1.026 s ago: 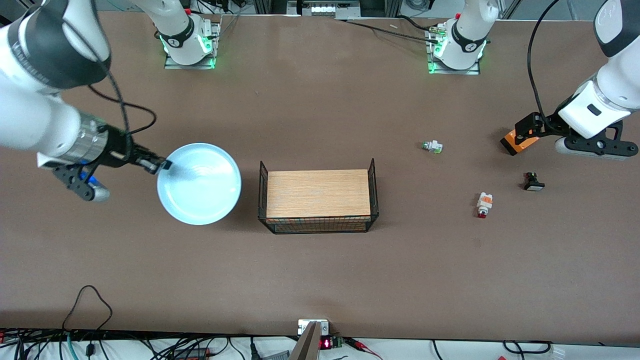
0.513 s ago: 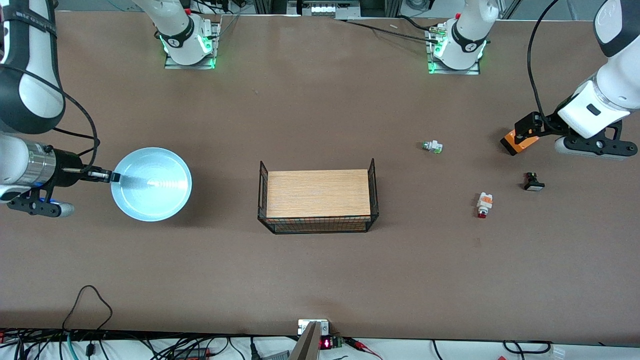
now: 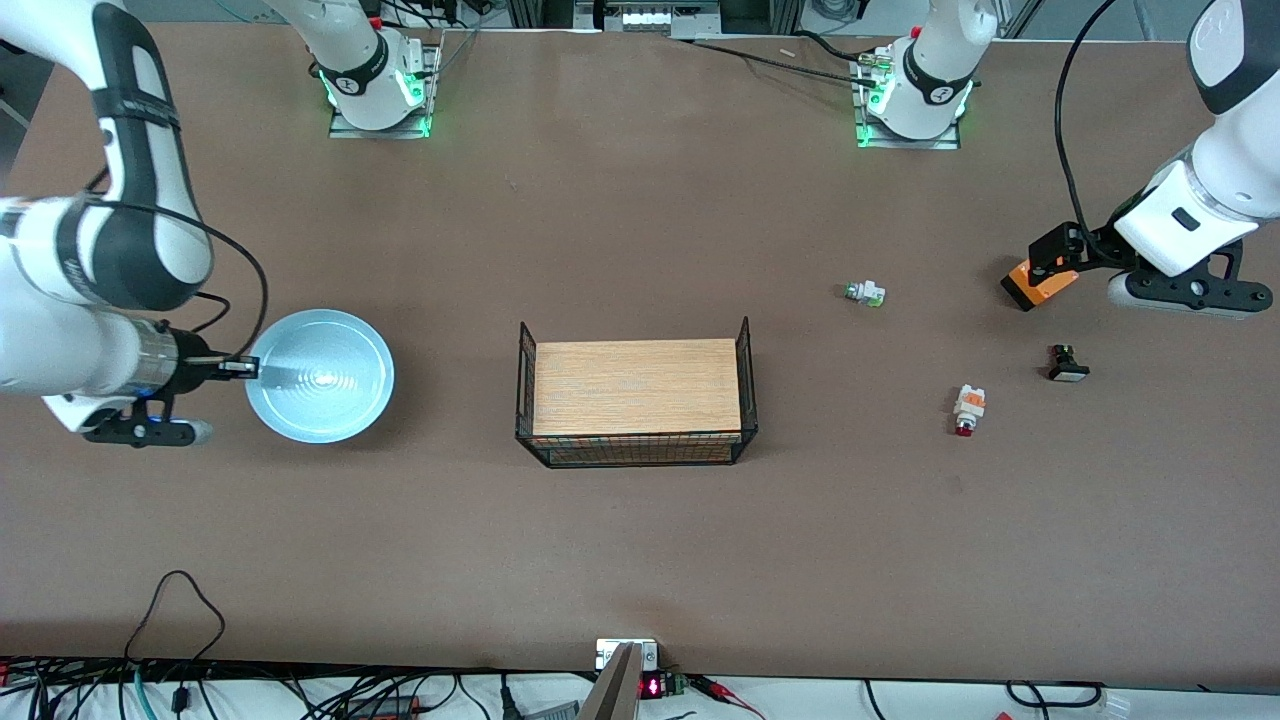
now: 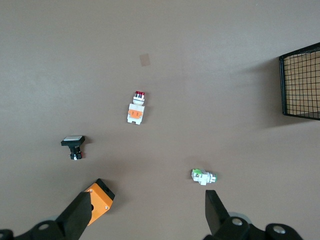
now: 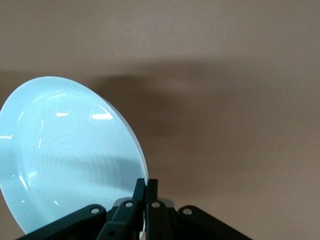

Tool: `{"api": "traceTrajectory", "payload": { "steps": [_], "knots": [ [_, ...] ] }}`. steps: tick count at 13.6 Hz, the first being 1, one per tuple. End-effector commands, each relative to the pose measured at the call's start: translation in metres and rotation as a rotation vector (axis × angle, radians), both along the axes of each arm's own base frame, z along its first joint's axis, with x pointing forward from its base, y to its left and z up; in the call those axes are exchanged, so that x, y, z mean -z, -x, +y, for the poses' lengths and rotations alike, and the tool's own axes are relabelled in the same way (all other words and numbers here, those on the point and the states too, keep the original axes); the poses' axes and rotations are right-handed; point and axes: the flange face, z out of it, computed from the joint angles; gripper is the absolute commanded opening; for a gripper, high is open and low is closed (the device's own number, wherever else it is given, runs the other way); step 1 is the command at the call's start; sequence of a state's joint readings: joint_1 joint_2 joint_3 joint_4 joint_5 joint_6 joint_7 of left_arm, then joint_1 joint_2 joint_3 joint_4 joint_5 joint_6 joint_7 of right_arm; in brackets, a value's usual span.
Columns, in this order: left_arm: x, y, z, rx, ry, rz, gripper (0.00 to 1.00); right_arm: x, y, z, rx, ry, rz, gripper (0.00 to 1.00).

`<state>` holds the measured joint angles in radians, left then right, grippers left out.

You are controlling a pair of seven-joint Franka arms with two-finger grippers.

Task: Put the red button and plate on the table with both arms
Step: 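Lift the blue plate out of the tray with the right gripper, then lower the plate onto the table and open the right gripper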

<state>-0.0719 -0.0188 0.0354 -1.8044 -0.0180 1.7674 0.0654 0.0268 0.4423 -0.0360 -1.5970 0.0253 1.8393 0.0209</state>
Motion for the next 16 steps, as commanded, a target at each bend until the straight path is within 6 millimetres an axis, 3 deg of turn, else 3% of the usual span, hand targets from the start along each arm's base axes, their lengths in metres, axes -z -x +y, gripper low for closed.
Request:
{"api": "traceTrajectory", "payload": {
  "steps": [1, 4, 6, 7, 8, 9, 10, 12, 16],
  "knots": [
    [-0.006, 0.004, 0.0, 0.013, -0.022, -0.001, 1.0, 0.044, 0.039, -0.039, -0.049, -0.024, -0.039, 0.0],
    [-0.009, 0.002, -0.001, 0.016, -0.022, -0.007, 1.0, 0.086, 0.062, -0.058, -0.086, -0.082, -0.055, 0.0],
    [-0.01, 0.002, -0.001, 0.015, -0.022, -0.007, 1.0, 0.113, 0.08, -0.062, -0.076, -0.08, -0.058, 0.0],
    [-0.009, 0.002, -0.001, 0.015, -0.022, -0.005, 1.0, 0.141, 0.099, -0.063, -0.101, -0.075, -0.075, 0.0],
    [-0.009, 0.002, -0.001, 0.015, -0.022, -0.005, 1.0, 0.151, 0.105, -0.064, -0.138, -0.076, -0.088, 0.02],
    [-0.009, 0.002, -0.001, 0.015, -0.022, -0.005, 1.0, 0.151, 0.105, -0.064, -0.127, -0.075, -0.086, 0.23],
    [-0.009, 0.002, -0.001, 0.015, -0.022, -0.005, 1.0, 0.145, 0.104, -0.063, -0.104, -0.072, -0.089, 0.99],
    [-0.009, 0.002, -0.001, 0.015, -0.022, -0.005, 1.0, 0.114, 0.096, -0.052, -0.021, -0.064, -0.09, 1.0],
    [-0.009, 0.003, -0.001, 0.013, -0.022, -0.004, 1.0, 0.03, 0.06, -0.011, 0.043, -0.069, -0.053, 1.0]
  ]
}}
